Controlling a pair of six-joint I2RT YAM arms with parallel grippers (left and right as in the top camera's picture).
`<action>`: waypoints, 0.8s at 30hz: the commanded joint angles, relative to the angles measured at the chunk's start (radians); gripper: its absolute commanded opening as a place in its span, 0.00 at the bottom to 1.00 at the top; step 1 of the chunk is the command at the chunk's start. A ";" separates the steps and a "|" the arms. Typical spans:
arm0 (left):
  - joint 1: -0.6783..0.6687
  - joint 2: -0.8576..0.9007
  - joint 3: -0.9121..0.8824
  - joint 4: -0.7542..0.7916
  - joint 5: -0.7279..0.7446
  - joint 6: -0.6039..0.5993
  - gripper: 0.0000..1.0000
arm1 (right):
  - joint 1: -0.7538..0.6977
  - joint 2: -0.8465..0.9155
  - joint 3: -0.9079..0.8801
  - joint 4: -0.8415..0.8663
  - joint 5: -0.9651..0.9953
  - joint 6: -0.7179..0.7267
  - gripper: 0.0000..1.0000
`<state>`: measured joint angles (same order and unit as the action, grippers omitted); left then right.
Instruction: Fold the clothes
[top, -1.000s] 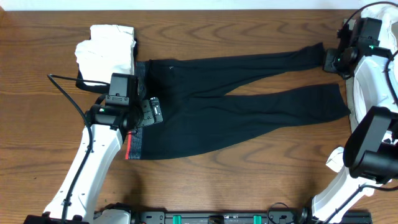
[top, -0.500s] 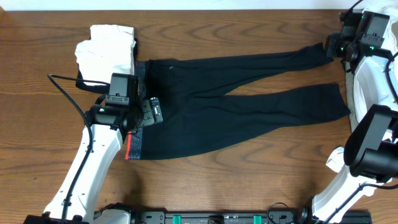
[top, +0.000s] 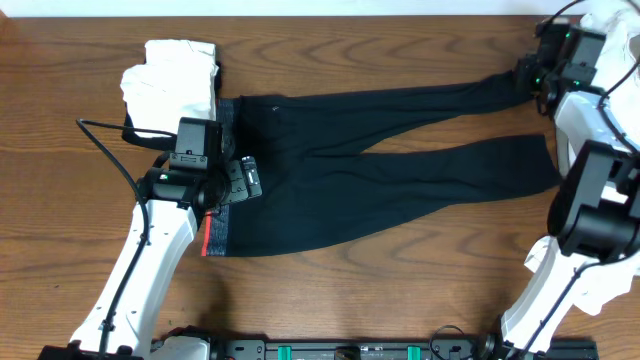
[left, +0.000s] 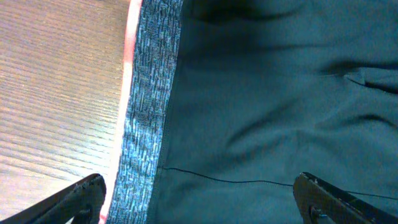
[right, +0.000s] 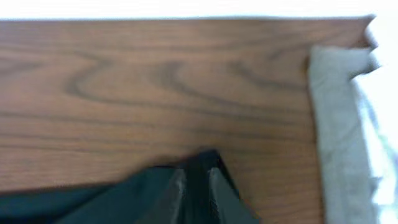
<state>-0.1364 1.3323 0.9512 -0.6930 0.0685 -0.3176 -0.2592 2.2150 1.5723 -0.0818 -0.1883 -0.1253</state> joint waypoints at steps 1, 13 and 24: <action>0.002 -0.002 0.016 -0.001 -0.005 -0.002 0.98 | 0.008 0.092 0.016 0.005 0.004 -0.010 0.11; 0.002 -0.002 0.016 -0.001 -0.005 -0.002 0.98 | -0.002 0.110 0.016 -0.188 0.027 0.016 0.02; 0.002 -0.002 0.016 -0.001 -0.005 -0.002 0.98 | -0.002 -0.073 0.016 -0.295 0.225 -0.035 0.17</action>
<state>-0.1364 1.3323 0.9512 -0.6926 0.0681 -0.3176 -0.2596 2.2105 1.5921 -0.3897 -0.0181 -0.1329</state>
